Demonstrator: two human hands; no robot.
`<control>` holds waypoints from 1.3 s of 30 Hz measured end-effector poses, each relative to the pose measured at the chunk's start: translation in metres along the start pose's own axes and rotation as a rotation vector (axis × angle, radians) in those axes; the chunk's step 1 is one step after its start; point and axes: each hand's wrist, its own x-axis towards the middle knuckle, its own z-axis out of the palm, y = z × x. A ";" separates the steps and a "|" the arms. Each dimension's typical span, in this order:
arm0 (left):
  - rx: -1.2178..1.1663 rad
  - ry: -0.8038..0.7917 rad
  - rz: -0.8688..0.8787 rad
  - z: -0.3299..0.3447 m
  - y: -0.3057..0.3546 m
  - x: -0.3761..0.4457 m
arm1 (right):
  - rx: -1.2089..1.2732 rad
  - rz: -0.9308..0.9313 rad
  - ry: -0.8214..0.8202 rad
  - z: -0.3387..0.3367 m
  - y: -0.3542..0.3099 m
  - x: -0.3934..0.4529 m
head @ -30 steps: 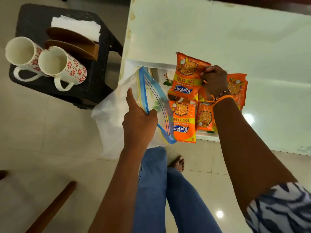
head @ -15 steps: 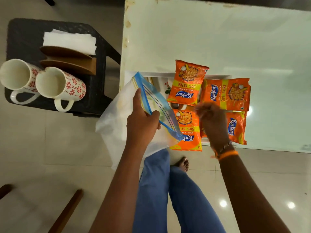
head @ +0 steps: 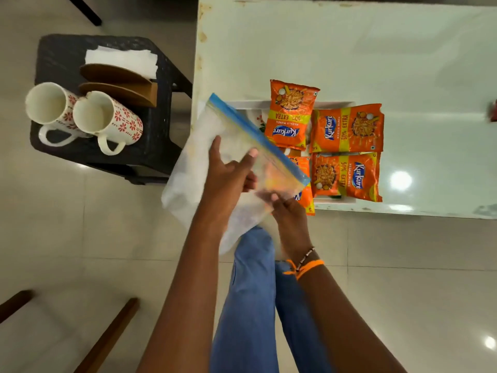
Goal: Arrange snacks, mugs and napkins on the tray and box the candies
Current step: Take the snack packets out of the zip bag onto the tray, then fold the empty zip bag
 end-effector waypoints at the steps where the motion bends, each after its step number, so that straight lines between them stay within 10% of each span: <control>1: 0.100 0.065 0.041 -0.004 -0.001 -0.001 | 0.056 -0.003 -0.050 -0.011 -0.005 -0.002; 6: 0.576 0.347 0.094 -0.024 -0.017 0.003 | 0.257 0.019 -0.240 -0.081 -0.018 0.001; 12: 0.122 -0.207 -0.309 -0.001 -0.039 -0.012 | 0.514 0.068 -0.210 -0.152 -0.026 0.008; 24: -0.012 -0.196 -0.030 0.125 -0.042 -0.039 | 0.061 -0.060 0.065 -0.265 -0.009 -0.041; 30: 0.353 -0.132 0.272 0.170 -0.025 -0.048 | -0.002 -0.123 0.229 -0.308 -0.019 -0.059; 39: 0.892 -0.684 0.349 0.225 0.005 -0.053 | -0.408 -0.073 0.416 -0.374 -0.023 -0.077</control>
